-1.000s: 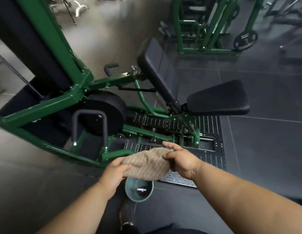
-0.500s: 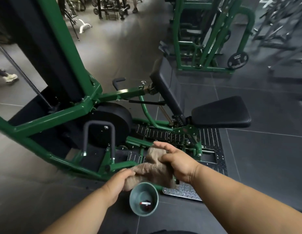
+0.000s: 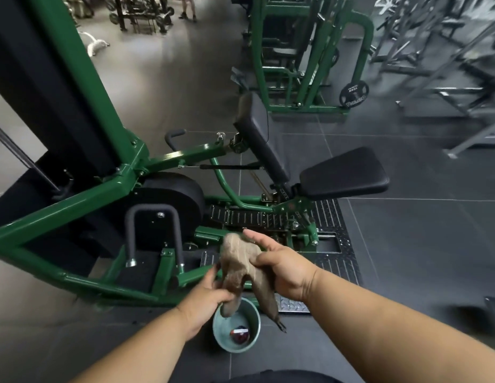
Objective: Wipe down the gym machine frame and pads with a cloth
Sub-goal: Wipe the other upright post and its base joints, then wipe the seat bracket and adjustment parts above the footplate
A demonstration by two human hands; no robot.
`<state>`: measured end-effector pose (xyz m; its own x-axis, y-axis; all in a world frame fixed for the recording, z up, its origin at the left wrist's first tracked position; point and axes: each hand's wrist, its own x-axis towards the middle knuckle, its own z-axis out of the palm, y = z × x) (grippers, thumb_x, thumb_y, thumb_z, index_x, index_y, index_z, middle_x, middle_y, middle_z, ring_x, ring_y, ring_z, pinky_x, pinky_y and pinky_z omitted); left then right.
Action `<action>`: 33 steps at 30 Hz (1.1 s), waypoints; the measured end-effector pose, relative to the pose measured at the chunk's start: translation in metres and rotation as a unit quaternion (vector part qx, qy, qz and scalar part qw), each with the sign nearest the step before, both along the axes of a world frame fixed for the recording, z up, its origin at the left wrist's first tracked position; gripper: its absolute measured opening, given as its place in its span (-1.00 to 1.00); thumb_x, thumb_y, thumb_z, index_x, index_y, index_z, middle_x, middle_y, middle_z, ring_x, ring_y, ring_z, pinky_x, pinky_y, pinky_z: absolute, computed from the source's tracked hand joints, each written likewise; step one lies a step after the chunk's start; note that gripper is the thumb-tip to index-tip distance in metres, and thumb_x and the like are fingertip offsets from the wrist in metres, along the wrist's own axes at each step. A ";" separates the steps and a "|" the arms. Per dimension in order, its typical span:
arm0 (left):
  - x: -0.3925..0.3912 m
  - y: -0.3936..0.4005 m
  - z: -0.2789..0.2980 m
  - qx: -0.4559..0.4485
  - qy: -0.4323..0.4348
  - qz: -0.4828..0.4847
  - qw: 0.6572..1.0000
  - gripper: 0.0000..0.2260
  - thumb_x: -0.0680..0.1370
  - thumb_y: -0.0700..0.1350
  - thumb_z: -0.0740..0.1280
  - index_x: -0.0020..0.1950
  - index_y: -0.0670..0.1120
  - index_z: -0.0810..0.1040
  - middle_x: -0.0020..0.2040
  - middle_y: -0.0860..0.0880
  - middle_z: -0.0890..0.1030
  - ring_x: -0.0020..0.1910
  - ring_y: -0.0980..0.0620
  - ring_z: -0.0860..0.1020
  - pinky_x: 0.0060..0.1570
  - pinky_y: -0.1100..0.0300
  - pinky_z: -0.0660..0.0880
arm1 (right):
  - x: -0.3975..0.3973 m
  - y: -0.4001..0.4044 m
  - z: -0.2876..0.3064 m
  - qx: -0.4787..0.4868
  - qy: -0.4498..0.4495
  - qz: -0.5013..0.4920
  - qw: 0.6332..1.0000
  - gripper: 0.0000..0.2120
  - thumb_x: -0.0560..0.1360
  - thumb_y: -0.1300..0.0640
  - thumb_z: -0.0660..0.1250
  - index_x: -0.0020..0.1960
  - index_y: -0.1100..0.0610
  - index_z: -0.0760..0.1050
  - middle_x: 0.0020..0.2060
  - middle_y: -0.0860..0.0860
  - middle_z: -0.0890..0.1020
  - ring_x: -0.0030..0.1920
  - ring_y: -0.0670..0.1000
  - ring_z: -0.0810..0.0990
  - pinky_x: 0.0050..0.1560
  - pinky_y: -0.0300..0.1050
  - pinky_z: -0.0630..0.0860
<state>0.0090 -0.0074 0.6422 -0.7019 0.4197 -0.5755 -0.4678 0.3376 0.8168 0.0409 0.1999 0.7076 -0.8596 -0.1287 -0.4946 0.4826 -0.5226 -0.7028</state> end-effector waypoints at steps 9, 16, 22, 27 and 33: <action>0.001 0.014 -0.001 -0.105 0.125 0.023 0.986 -0.86 0.58 -0.21 0.46 -0.12 -0.02 0.59 -0.35 -0.19 0.64 -0.41 -0.05 0.52 -0.33 0.07 0.46 | 0.029 0.050 -0.015 0.272 -0.029 -0.026 0.961 -0.65 0.68 0.40 0.19 0.21 0.08 0.66 0.10 0.12 0.71 -0.10 -0.04 0.64 -0.15 -0.21 0.62; 0.022 0.061 0.019 -0.241 0.218 -0.040 0.945 -0.83 0.57 -0.13 0.46 -0.16 -0.10 0.52 -0.39 -0.05 0.64 -0.50 0.13 0.55 -0.43 0.13 0.52 | 0.053 0.095 -0.040 0.565 0.014 0.198 0.801 -0.55 0.40 -0.04 0.59 0.26 -0.10 0.59 0.14 0.03 0.50 -0.01 -0.04 0.63 0.25 -0.12 0.58; 0.024 0.078 0.012 -0.444 0.385 -0.205 0.783 -0.65 0.55 0.34 0.35 -0.09 0.06 0.56 -0.11 0.10 0.48 -0.05 0.03 0.52 -0.11 0.09 0.47 | 0.066 0.126 -0.053 0.640 0.018 0.236 0.731 -0.93 0.59 -0.03 0.33 0.00 -0.08 0.58 0.01 -0.04 0.42 -0.02 0.03 0.58 0.28 -0.01 0.52; 0.030 0.080 0.000 -0.416 0.402 -0.225 0.784 -0.76 0.63 0.27 0.29 0.01 0.17 0.65 -0.11 0.14 0.44 -0.04 0.07 0.46 -0.04 0.14 0.47 | 0.074 0.163 -0.068 0.633 0.012 0.260 0.729 -0.75 0.62 -0.19 0.26 -0.03 -0.04 0.57 -0.01 -0.01 0.46 0.07 0.05 0.54 0.28 0.01 0.50; 0.051 0.113 -0.015 -0.274 0.284 -0.083 0.915 -0.71 0.60 0.12 0.45 -0.22 0.00 0.52 -0.11 0.11 0.52 -0.16 0.10 0.53 -0.05 0.12 0.53 | 0.086 0.190 -0.070 0.417 -0.054 0.109 0.901 -0.72 0.56 -0.02 0.46 -0.13 0.13 0.47 -0.27 0.11 0.59 -0.31 0.06 0.58 -0.30 -0.05 0.56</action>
<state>0.0605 0.1053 0.6270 -0.9058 0.3060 -0.2930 0.0752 0.7967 0.5996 0.1265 0.3902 0.6372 -0.7994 0.1669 -0.5772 0.5997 0.2794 -0.7498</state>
